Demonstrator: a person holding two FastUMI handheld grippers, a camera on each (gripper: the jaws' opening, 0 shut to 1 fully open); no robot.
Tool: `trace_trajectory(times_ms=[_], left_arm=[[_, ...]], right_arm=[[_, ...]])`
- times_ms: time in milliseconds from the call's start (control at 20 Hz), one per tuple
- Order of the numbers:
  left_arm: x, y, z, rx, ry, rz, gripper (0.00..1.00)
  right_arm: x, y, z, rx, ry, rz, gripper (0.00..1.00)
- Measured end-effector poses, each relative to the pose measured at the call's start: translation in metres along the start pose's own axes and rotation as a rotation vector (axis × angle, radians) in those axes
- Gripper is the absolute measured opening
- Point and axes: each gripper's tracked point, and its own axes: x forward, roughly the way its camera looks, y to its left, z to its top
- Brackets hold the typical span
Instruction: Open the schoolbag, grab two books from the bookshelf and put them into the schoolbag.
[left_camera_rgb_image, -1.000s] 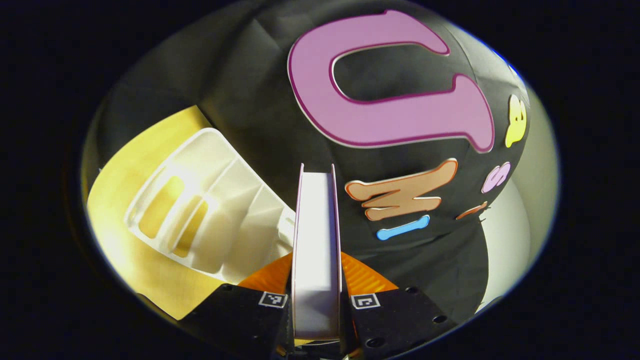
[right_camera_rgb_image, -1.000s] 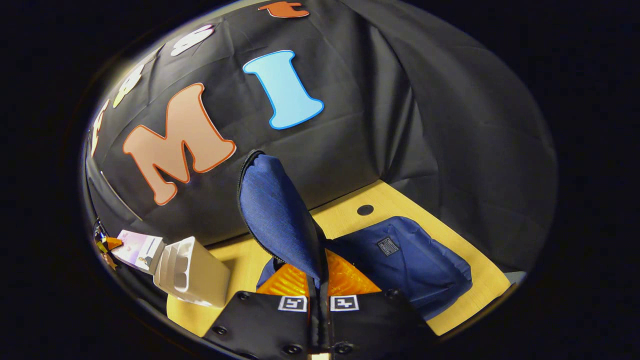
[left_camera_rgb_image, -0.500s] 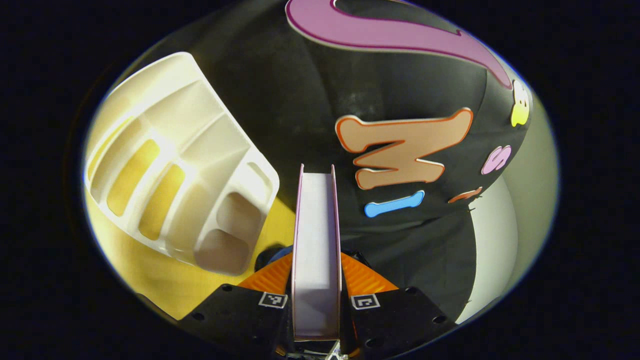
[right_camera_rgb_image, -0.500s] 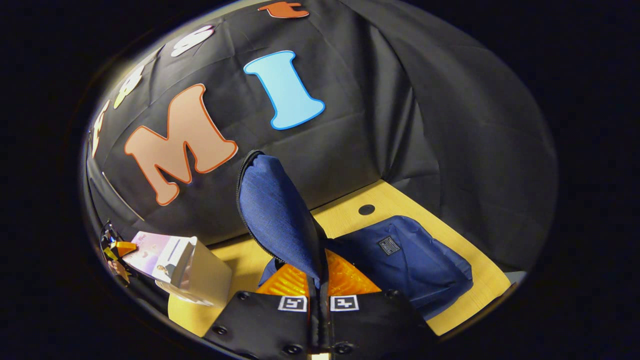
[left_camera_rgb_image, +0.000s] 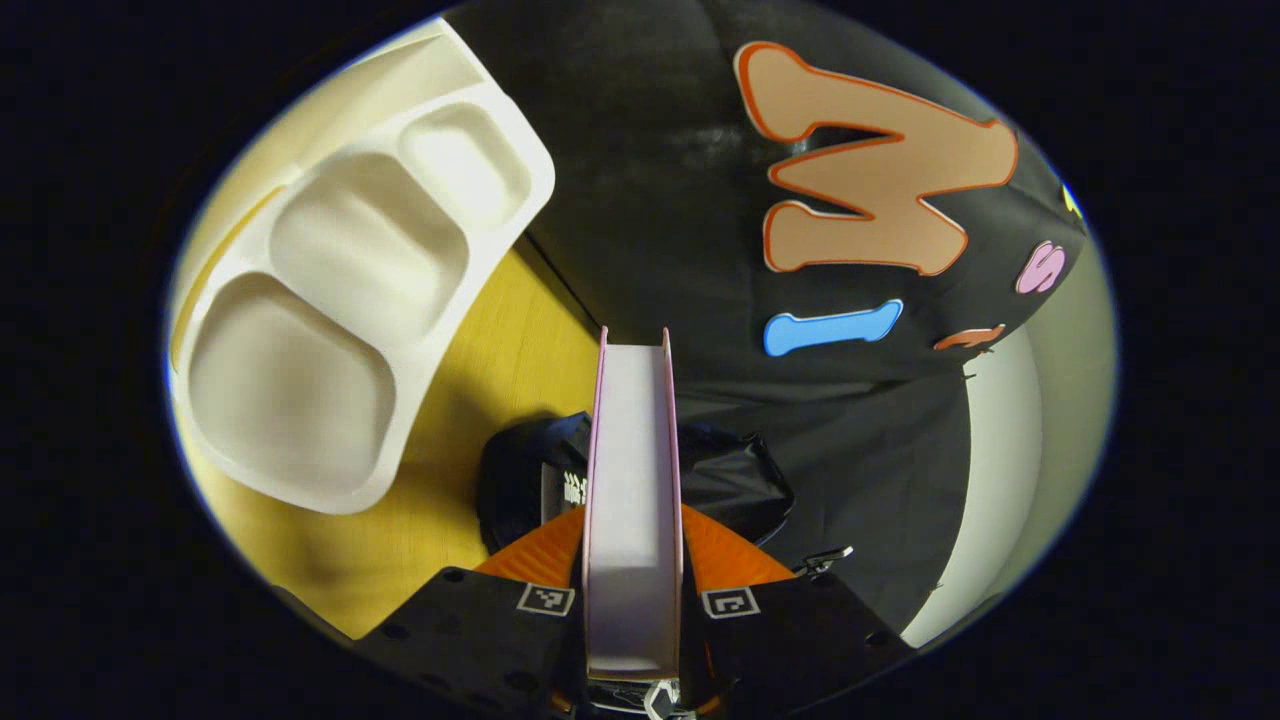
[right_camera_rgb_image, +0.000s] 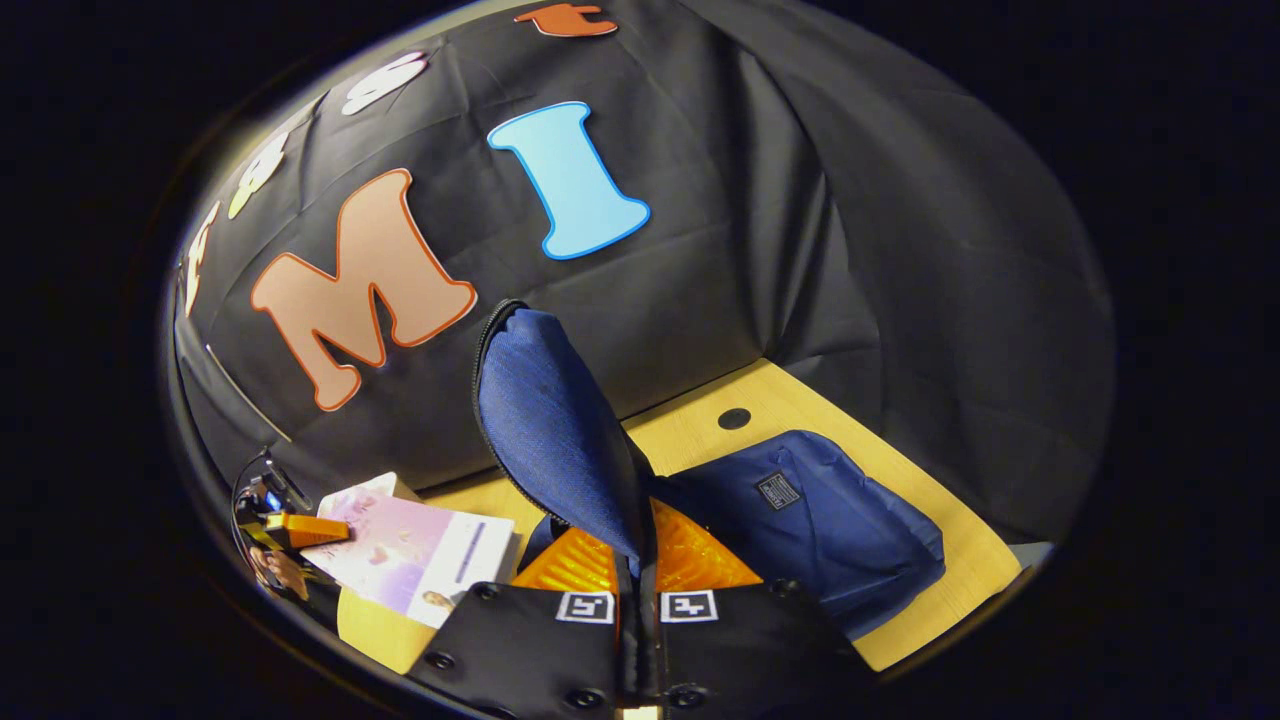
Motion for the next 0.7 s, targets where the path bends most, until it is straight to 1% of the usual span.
trace_trajectory(times_ms=[100,150,250,300,400,500,600,700], left_arm=[[0.018,0.001,-0.005,-0.004,0.006,-0.001,0.34],[0.028,0.003,-0.008,-0.004,0.006,0.004,0.34],[0.047,0.007,-0.012,-0.006,-0.003,0.013,0.32],[0.054,0.009,-0.016,-0.009,-0.002,0.018,0.32],[0.071,0.014,-0.028,-0.014,0.016,0.028,0.32],[0.090,0.020,-0.039,-0.026,0.030,0.043,0.34],[0.107,0.026,-0.049,-0.046,0.043,0.064,0.32],[0.125,0.026,-0.058,-0.068,0.043,0.061,0.32]], right_arm=[[-0.001,-0.001,0.000,0.004,-0.003,0.003,0.03],[0.000,-0.001,0.000,0.003,-0.005,0.004,0.05],[0.000,0.000,0.000,0.005,-0.006,0.008,0.05],[-0.001,0.001,0.000,0.005,-0.007,0.010,0.03],[-0.002,0.001,0.000,0.007,-0.011,0.015,0.03],[0.000,0.001,-0.001,0.013,-0.008,0.020,0.05],[0.000,0.001,0.001,0.019,-0.009,0.024,0.05],[0.002,0.001,0.001,0.033,-0.008,0.031,0.03]])
